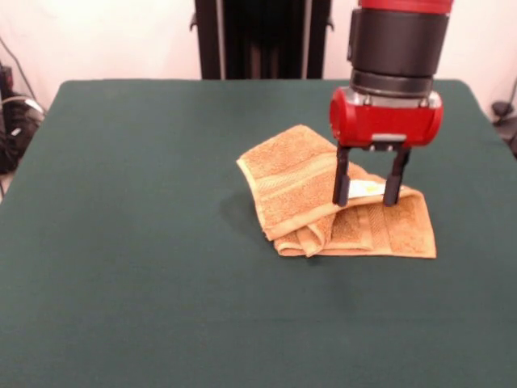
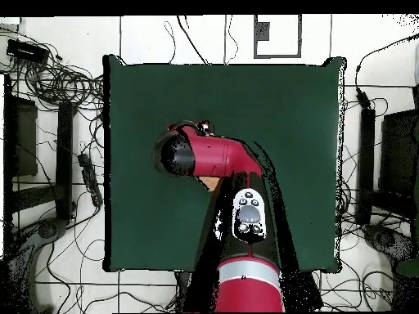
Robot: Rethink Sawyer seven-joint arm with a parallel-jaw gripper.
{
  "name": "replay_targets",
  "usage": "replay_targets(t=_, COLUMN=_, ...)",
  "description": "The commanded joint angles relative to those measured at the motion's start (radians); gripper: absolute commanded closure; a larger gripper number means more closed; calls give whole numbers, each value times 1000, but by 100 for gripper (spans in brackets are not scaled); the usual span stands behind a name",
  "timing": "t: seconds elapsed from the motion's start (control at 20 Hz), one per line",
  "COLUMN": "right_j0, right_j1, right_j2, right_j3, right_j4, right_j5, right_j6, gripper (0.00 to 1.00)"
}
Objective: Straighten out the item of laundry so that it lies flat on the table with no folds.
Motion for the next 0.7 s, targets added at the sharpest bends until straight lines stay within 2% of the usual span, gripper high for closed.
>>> replay_targets(t=0.05, right_j0=-27, right_j1=129, right_j2=110, right_j3=-52, right_j4=-30, right_j5=94, right_j6=43, gripper=0)
replay_targets(t=0.4, right_j0=-45, right_j1=131, right_j2=99, right_j3=-39, right_j4=-43, right_j5=82, right_j6=45, gripper=0)
replay_targets(t=0.7, right_j0=-53, right_j1=115, right_j2=92, right_j3=17, right_j4=-51, right_j5=53, right_j6=62, gripper=0)
